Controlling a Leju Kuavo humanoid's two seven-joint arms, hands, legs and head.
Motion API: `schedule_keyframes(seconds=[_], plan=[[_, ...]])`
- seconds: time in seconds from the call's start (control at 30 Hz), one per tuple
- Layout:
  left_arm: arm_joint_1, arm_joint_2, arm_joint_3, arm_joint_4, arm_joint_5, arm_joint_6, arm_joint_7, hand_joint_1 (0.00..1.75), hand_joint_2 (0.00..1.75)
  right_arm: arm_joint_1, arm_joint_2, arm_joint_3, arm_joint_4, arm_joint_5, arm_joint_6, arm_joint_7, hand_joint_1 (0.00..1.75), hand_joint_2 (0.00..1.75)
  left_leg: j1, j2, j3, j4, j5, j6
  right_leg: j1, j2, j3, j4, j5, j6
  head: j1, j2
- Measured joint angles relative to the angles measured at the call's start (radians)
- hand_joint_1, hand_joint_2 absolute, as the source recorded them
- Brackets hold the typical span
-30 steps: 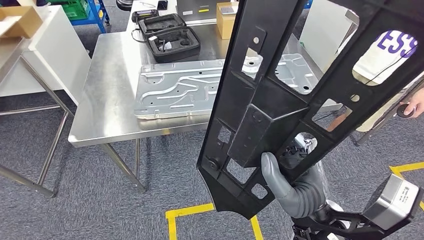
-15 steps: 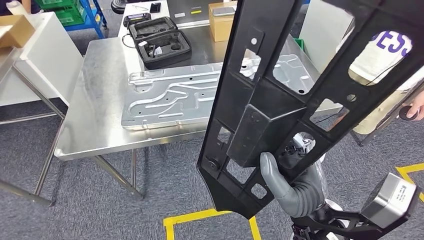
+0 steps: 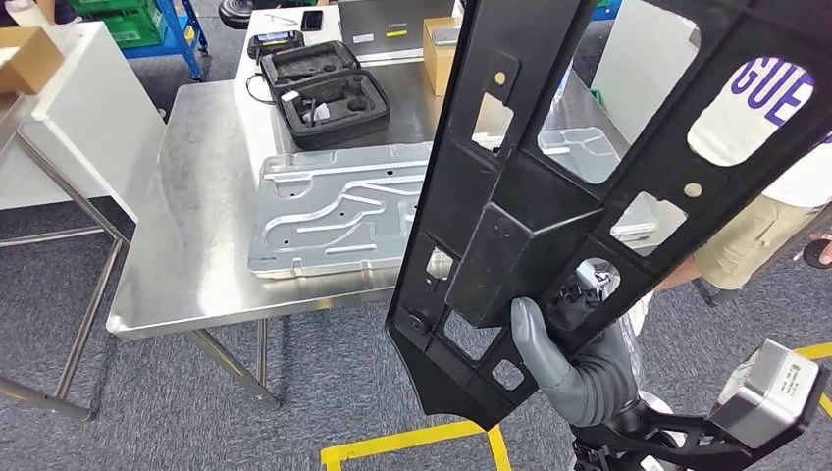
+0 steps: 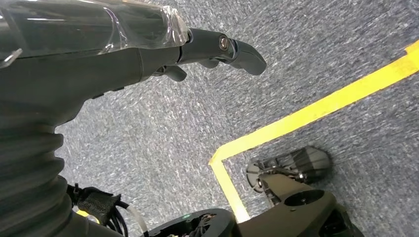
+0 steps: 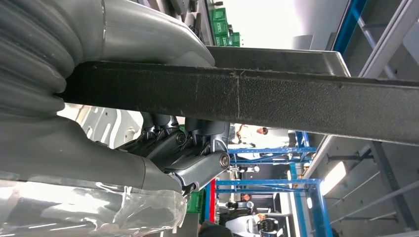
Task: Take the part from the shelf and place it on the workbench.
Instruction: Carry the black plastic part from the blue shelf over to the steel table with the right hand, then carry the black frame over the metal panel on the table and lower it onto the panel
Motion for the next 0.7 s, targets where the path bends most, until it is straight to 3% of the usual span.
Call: schedule_keyframes(seconds=[0.1,0.17,0.27,0.33,0.37,0.4,0.47,0.53,0.57,0.6,0.67,0.7], plan=[[0.000,0.000,0.000,0.000,0.000,0.000,0.000,0.00,1.75,0.000,0.000,0.000,0.000,0.000,0.000,0.000,1.75,1.75,0.003,-0.002,0.034,0.000,-0.027,-0.009,-0.002,0.000,0.044,-0.177,0.133,0.000,0.001,0.000],[0.000,0.000,0.000,0.000,0.000,0.000,0.000,0.00,1.75,0.000,0.000,0.000,0.000,0.000,0.000,0.000,1.75,1.75,0.004,-0.002,0.040,0.000,-0.034,-0.012,-0.003,0.000,0.059,-0.226,0.175,0.000,0.001,0.000],[-0.002,0.000,0.000,0.000,0.000,0.000,0.000,0.00,1.75,0.000,0.000,0.000,0.000,0.000,0.000,0.000,1.75,1.75,0.001,-0.002,0.042,0.001,-0.043,-0.018,0.000,-0.002,0.063,-0.245,0.182,-0.006,0.000,0.000],[-0.005,0.000,0.000,0.000,0.000,-0.001,0.000,0.00,1.75,-0.002,0.000,0.000,0.000,0.000,0.000,0.001,1.75,1.75,0.000,-0.001,0.044,0.024,-0.054,-0.033,0.002,-0.003,0.073,-0.255,0.175,-0.027,-0.001,0.000],[-0.006,0.000,0.000,0.000,0.000,-0.001,0.000,0.00,1.75,-0.004,0.000,0.000,0.000,0.000,0.000,0.001,1.75,1.75,0.002,0.001,0.028,0.058,-0.061,-0.041,0.002,-0.002,0.080,-0.256,0.172,-0.038,-0.002,0.000],[-0.008,0.000,0.000,0.000,0.000,-0.002,0.000,0.00,1.75,-0.005,0.000,0.000,-0.001,0.000,0.000,0.001,1.75,1.75,0.005,0.002,-0.001,0.113,-0.073,-0.049,0.002,-0.002,0.088,-0.258,0.169,-0.047,-0.003,0.000],[-0.010,-0.001,0.000,0.000,0.000,-0.002,0.000,0.00,1.75,-0.006,0.000,0.001,-0.001,0.000,0.001,0.001,1.75,1.75,0.011,0.003,-0.090,0.251,-0.117,-0.060,0.003,-0.002,0.099,-0.258,0.156,-0.052,-0.006,0.000],[-0.011,-0.001,0.000,0.000,0.001,-0.002,-0.001,0.00,1.75,-0.006,0.000,0.001,0.000,0.000,0.001,0.001,1.75,1.75,0.013,0.003,-0.159,0.327,-0.151,-0.065,0.005,-0.001,0.115,-0.258,0.141,-0.053,-0.006,0.000],[-0.012,-0.001,0.000,0.000,0.002,-0.002,-0.001,0.00,1.75,-0.006,0.000,0.001,0.000,0.000,0.001,0.000,1.75,1.75,0.014,0.004,-0.169,0.314,-0.140,-0.064,0.005,-0.001,0.126,-0.258,0.132,-0.052,-0.006,0.000],[-0.013,-0.001,0.000,0.000,0.002,-0.002,-0.001,0.00,1.75,-0.006,0.000,0.001,0.000,0.000,0.001,0.000,1.75,1.75,0.013,0.004,-0.161,0.264,-0.107,-0.061,0.006,-0.001,0.141,-0.258,0.122,-0.051,-0.006,0.000],[-0.012,0.000,0.000,0.000,0.001,-0.002,0.000,0.00,1.75,-0.008,0.000,0.001,0.000,0.000,0.001,0.000,1.75,1.75,0.007,0.004,-0.124,0.121,-0.004,-0.047,0.007,0.000,0.167,-0.260,0.103,-0.047,-0.005,0.000],[-0.010,0.000,0.000,0.000,0.001,-0.002,0.000,0.00,1.75,-0.009,0.000,0.001,0.000,0.000,0.001,0.000,1.75,1.75,0.002,0.004,-0.109,0.068,0.029,-0.040,0.007,0.000,0.175,-0.262,0.095,-0.044,-0.005,0.000]])
